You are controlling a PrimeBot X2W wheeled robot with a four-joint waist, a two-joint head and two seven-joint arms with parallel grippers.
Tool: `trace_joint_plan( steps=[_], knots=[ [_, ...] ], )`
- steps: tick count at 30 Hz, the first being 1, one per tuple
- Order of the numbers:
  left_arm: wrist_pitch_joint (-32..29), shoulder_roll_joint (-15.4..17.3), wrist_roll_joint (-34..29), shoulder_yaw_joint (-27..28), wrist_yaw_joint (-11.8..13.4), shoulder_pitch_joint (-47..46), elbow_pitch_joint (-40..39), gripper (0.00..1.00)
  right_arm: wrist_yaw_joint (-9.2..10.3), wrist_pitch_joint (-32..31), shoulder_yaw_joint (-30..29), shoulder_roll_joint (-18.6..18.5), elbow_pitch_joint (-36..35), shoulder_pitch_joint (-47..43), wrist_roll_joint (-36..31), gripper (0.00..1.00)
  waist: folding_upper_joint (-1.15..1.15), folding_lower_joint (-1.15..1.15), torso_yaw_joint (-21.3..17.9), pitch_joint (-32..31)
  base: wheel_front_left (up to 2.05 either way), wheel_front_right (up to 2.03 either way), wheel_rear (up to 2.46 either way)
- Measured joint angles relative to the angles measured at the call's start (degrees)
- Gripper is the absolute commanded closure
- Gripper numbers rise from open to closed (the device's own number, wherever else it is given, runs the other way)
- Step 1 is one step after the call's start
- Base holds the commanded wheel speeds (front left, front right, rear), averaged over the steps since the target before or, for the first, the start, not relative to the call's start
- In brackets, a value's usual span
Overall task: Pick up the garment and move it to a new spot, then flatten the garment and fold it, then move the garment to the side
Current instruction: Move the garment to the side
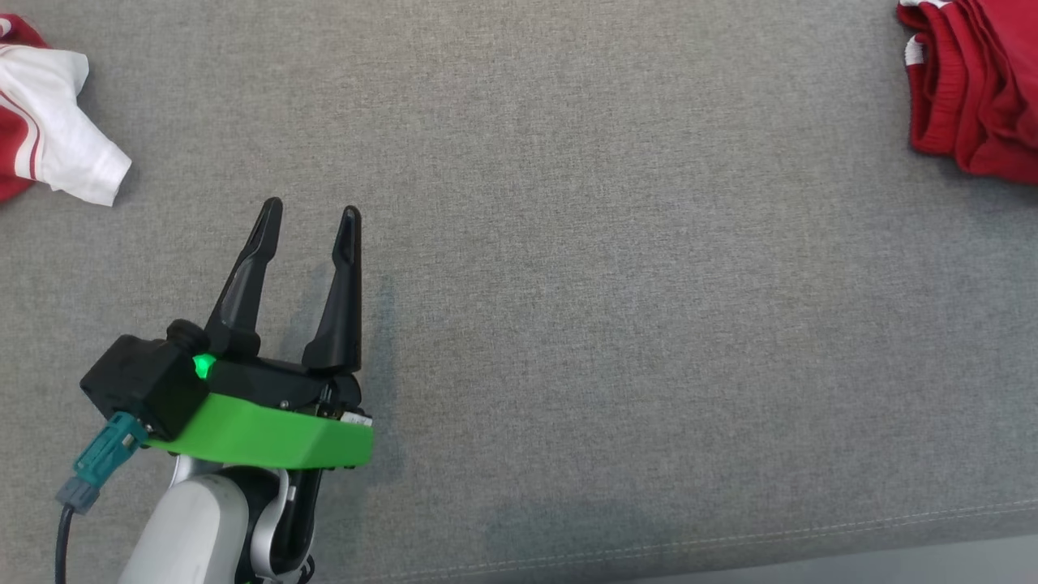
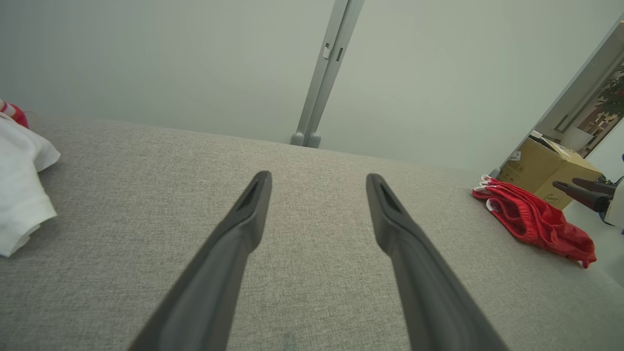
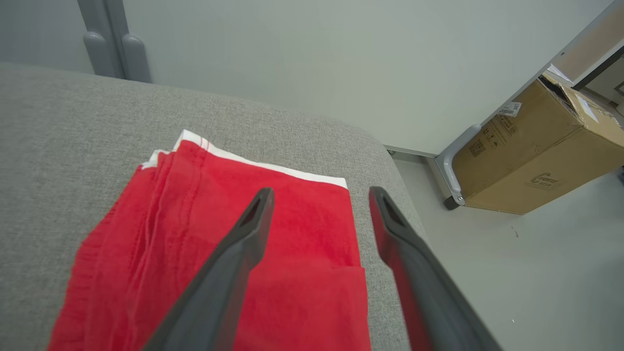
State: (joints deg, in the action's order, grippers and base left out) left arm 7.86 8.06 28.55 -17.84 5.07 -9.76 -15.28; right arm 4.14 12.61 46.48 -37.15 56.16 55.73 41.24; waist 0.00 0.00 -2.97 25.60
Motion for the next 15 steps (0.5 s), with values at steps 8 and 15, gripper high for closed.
trace_joint_plan(
  steps=[8, 15],
  knots=[
    [1.4, -1.2, 1.1, 0.4, 0.0, -0.2, 3.3, 0.0, 0.01, 1.6, -2.4, 3.5, -4.6, 2.0, 0.9, 0.0, 0.0, 0.0, -1.8, -2.7, 0.0, 0.0, 0.0],
    [2.8, -1.5, 0.0, 1.2, 0.1, -0.5, 7.7, 0.0, 0.0, 2.0, -3.7, 8.5, -9.3, 1.6, 1.6, 0.0, 0.0, 0.0, -3.1, -5.3, 0.0, 0.0, 0.0]
  ],
)
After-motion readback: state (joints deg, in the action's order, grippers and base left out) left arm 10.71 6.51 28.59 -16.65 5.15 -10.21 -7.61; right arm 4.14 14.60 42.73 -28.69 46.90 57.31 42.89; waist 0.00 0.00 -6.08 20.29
